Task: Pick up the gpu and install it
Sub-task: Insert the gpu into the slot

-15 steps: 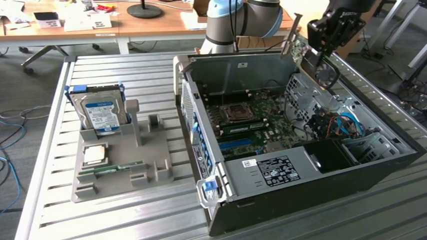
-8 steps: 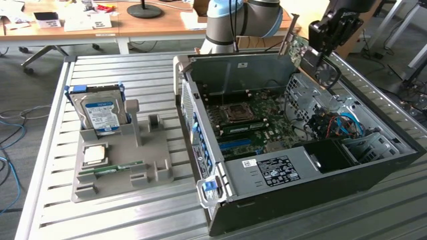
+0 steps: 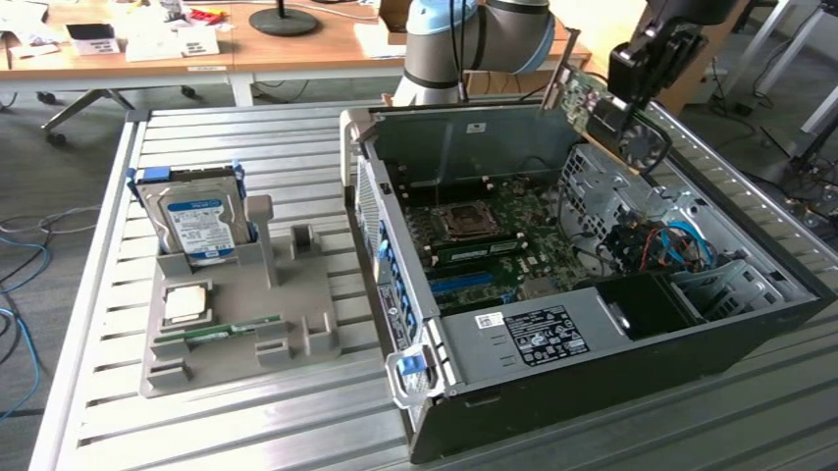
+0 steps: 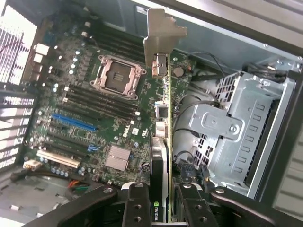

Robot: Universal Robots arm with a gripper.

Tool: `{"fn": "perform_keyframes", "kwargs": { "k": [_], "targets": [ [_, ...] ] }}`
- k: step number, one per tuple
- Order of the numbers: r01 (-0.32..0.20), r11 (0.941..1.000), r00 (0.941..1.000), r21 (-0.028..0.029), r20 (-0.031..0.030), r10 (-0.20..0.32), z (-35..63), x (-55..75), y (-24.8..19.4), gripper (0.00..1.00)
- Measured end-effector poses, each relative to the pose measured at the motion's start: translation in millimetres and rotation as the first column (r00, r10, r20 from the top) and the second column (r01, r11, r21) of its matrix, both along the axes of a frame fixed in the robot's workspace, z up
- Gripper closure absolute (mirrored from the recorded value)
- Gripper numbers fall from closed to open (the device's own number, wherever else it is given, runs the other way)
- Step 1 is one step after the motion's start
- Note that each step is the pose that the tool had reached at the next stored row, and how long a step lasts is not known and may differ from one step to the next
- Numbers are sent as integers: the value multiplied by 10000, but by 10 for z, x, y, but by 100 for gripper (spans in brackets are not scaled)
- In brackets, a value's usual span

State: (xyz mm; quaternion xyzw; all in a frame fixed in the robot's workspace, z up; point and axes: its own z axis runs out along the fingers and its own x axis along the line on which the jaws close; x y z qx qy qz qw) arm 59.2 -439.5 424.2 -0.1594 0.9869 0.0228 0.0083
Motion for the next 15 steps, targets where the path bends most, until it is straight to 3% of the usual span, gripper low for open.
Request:
{"fn": "perform_keyframes", "kwargs": {
  "k": [7, 15],
  "targets": [
    [-884, 9961, 9961, 0, 0, 884, -1, 0, 0, 73],
    [-1895, 9819, 9819, 0, -1, 1895, -2, 0, 0, 73]
  ]
}}
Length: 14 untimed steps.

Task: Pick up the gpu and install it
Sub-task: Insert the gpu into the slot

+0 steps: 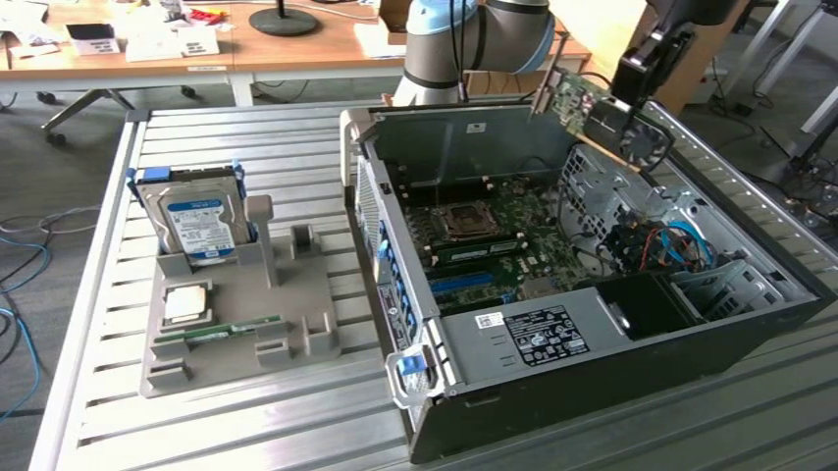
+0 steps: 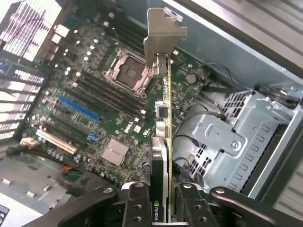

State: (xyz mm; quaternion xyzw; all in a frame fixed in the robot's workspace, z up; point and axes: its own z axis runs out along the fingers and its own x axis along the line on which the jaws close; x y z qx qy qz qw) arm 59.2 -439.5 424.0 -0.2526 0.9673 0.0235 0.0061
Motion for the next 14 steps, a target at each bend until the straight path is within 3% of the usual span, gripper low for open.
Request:
{"fn": "perform_keyframes", "kwargs": {
  "k": [7, 14],
  "targets": [
    [-882, 9961, 9961, 0, 1, 882, -1, 0, 0, 73],
    [-1730, 9849, 9849, 0, 0, 1730, -1, 0, 0, 73]
  ]
}}
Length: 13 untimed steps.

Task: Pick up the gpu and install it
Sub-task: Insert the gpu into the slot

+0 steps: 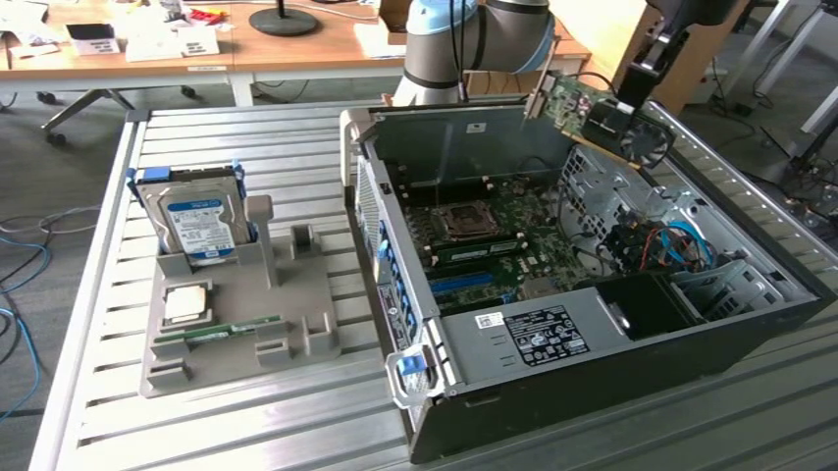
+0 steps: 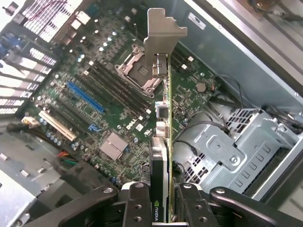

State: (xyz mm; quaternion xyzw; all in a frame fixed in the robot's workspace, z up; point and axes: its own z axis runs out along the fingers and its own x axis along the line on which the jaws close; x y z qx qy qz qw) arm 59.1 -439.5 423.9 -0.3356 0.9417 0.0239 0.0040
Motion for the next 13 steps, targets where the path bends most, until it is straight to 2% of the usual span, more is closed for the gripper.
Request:
{"fn": "perform_keyframes", "kwargs": {
  "k": [7, 13],
  "targets": [
    [-797, 9968, 9968, 1, 0, 797, 0, 0, 0, 73],
    [-1474, 9891, 9891, 0, 0, 1474, 0, 0, 0, 73]
  ]
}}
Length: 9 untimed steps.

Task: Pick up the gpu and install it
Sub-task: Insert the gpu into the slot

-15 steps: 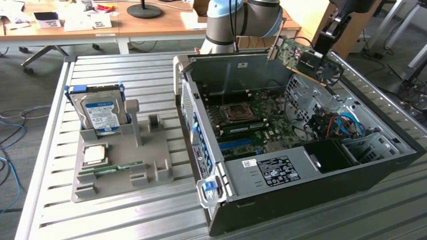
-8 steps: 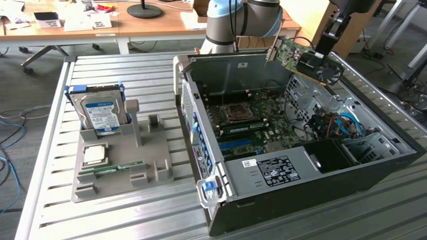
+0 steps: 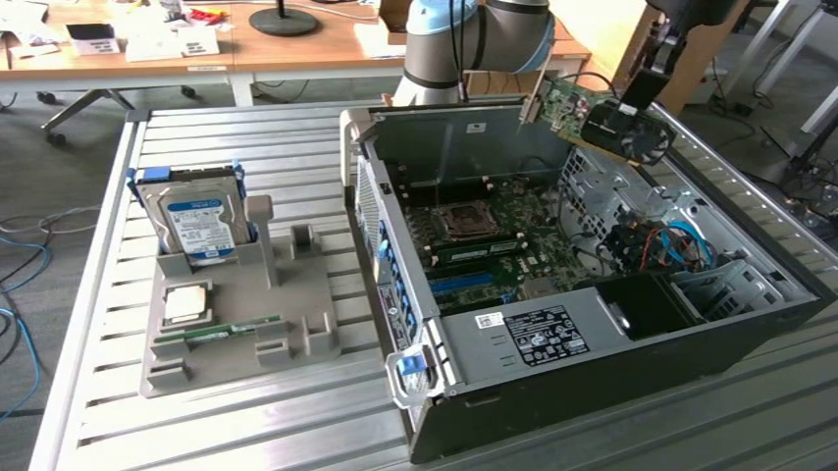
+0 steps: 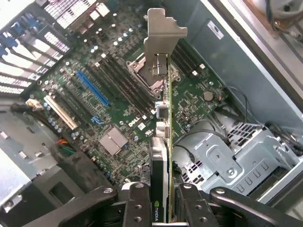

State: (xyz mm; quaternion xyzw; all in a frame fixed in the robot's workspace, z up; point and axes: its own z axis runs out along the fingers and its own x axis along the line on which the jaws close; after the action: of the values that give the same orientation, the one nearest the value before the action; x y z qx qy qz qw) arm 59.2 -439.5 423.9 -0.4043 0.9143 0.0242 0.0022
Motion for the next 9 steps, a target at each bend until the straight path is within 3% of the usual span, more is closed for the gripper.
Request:
{"fn": "perform_keyframes", "kwargs": {
  "k": [9],
  "targets": [
    [-1080, 9942, 9942, 0, 0, 1080, -1, 0, 0, 73]
  ]
}}
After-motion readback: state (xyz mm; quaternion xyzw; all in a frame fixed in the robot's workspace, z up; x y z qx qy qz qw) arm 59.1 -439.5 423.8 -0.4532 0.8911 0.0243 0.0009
